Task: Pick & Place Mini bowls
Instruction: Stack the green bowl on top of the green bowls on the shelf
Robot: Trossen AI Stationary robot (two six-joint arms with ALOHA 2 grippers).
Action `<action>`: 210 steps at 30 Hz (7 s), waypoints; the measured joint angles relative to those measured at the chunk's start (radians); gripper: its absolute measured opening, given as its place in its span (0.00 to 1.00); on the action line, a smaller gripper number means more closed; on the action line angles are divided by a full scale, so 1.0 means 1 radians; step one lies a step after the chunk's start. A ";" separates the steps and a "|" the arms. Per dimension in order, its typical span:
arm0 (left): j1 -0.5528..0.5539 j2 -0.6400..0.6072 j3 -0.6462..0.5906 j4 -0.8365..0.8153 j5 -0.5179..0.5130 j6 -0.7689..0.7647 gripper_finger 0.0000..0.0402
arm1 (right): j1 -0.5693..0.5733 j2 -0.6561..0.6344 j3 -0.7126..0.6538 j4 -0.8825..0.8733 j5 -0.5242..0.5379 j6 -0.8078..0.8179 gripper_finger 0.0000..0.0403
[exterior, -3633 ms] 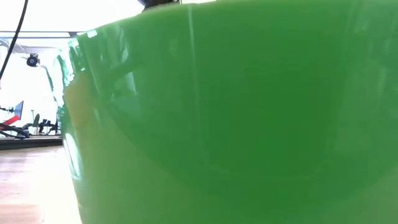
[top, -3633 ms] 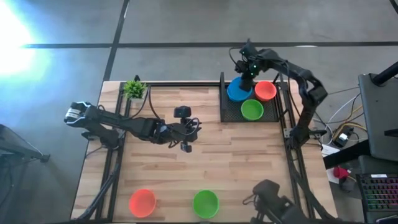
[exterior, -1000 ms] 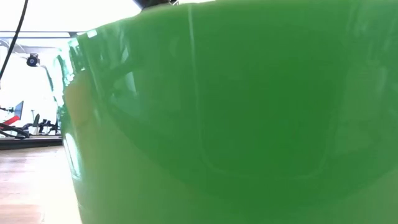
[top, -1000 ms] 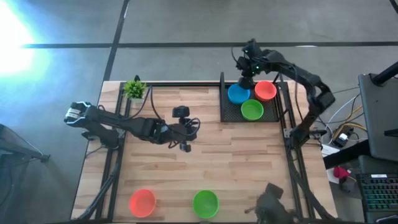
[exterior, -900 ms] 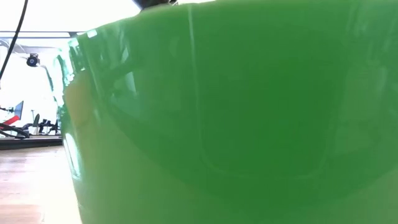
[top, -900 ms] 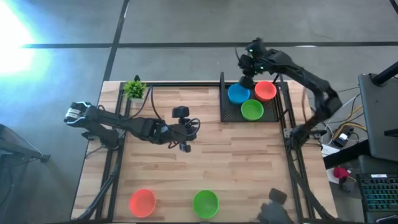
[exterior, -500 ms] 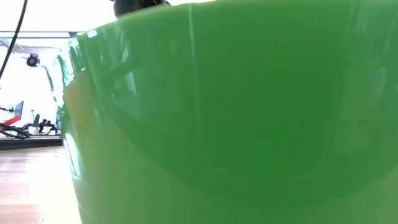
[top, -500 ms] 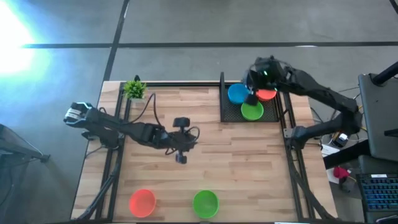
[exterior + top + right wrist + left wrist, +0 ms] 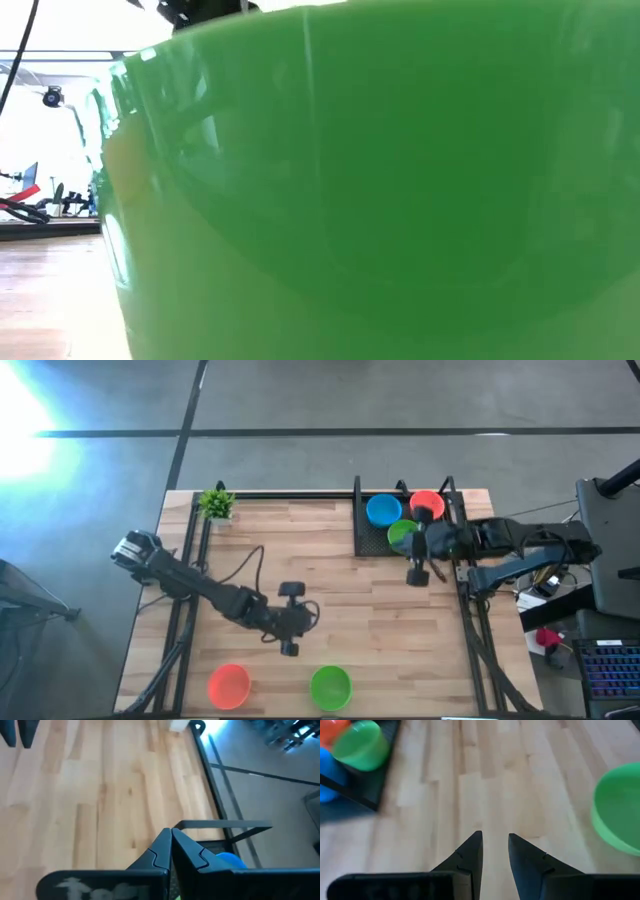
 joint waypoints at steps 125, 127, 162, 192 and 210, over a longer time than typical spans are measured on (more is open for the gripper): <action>0.075 0.300 0.339 0.098 -0.957 0.052 0.00 | 0.243 0.174 -0.147 0.469 0.162 -0.198 0.31; 0.075 0.300 0.339 0.107 -0.957 0.076 0.00 | 0.243 0.195 -0.146 0.477 0.228 -0.219 0.32; 0.062 0.300 0.340 0.299 -0.907 0.438 0.03 | 0.134 0.287 -0.135 0.467 0.357 -0.158 0.03; 0.090 0.300 0.343 0.293 -0.931 0.458 0.23 | -0.332 0.237 0.109 -0.163 0.117 0.064 0.02; 0.106 0.298 0.370 0.291 -0.929 0.441 0.23 | -0.695 0.238 0.035 -0.326 -0.078 0.084 0.02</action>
